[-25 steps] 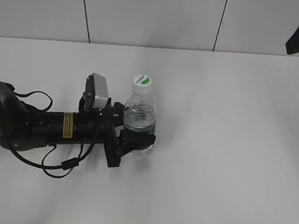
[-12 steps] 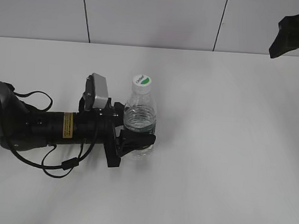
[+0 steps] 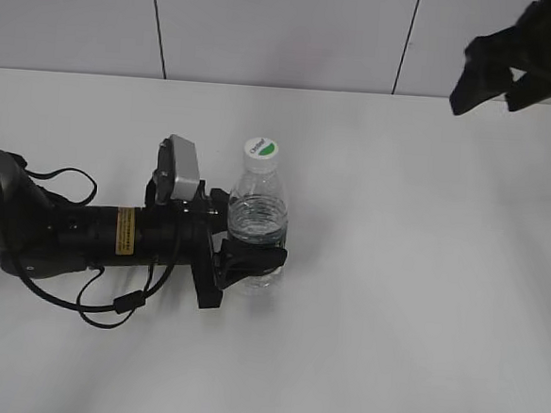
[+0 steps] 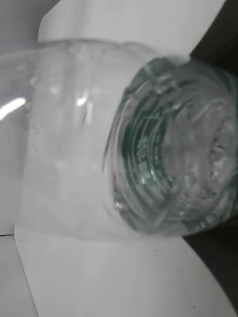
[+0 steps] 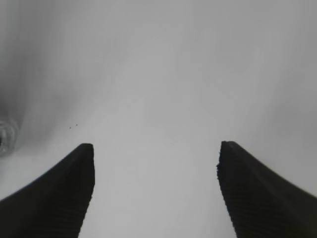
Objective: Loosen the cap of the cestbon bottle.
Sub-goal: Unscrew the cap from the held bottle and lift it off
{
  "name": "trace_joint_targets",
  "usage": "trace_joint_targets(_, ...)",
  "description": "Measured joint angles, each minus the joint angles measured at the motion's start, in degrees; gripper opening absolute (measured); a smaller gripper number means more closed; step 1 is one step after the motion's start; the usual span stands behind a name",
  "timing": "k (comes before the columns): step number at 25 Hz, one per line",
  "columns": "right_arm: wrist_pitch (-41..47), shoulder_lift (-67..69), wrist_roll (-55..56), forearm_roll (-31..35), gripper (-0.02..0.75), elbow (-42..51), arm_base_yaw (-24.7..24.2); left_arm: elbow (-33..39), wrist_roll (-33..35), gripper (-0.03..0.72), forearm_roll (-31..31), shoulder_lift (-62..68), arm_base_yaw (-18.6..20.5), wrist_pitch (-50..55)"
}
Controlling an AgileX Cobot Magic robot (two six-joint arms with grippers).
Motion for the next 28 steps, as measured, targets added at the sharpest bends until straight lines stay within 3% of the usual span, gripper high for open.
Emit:
trace_joint_targets(12, 8.3, 0.0, 0.2, -1.3, 0.588, -6.0, 19.1, 0.0, 0.0, 0.417, 0.0, 0.0, 0.0, 0.1)
trace_joint_targets(23, 11.4, 0.1, 10.2, -0.8, 0.588, -7.0, 23.6, 0.0, 0.0, 0.417, 0.0, 0.0, 0.0, 0.1)
trace_joint_targets(28, 15.1, 2.2, 15.9, -0.7, 0.588, -11.8, 25.8, 0.0, 0.0, 0.417, 0.0, 0.0, 0.0, 0.1)
